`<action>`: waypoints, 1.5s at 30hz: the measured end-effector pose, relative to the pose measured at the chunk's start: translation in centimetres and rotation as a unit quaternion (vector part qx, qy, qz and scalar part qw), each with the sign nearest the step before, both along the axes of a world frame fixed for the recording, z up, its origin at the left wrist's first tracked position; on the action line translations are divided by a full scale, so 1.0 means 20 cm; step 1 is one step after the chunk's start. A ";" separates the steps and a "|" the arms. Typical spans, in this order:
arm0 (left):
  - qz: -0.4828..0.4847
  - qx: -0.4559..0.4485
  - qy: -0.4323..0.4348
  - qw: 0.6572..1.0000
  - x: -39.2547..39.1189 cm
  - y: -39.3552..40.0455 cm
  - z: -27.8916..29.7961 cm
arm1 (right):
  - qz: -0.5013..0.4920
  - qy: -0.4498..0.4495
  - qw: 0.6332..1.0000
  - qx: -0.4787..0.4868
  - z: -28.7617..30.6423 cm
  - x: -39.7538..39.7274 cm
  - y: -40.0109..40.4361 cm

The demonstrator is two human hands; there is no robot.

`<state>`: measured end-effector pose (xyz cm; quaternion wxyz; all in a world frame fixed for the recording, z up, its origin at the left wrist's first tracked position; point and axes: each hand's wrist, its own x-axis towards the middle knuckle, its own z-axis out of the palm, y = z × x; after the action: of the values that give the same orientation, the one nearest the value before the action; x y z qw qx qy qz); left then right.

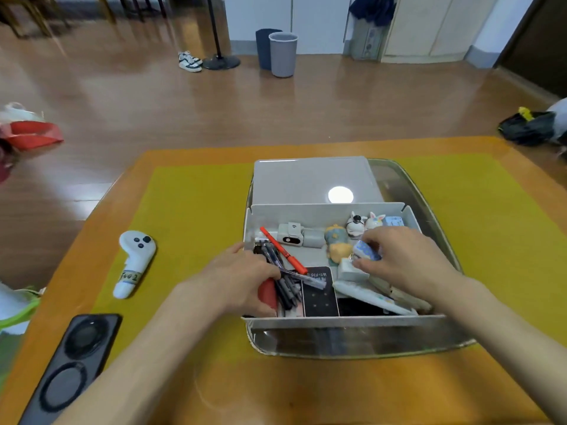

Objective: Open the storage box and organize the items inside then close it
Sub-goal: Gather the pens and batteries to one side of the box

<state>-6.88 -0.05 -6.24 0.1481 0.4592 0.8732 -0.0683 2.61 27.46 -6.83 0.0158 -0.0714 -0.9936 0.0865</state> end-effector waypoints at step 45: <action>-0.013 0.083 0.073 0.994 -0.18 0.12 -0.15 | 0.027 0.034 0.999 -0.005 0.01 -0.18 -0.19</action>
<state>-10.46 2.32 -9.33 0.0440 0.4751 0.8783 -0.0308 -0.94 23.70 -6.58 0.0471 -0.0413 -0.9936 0.0939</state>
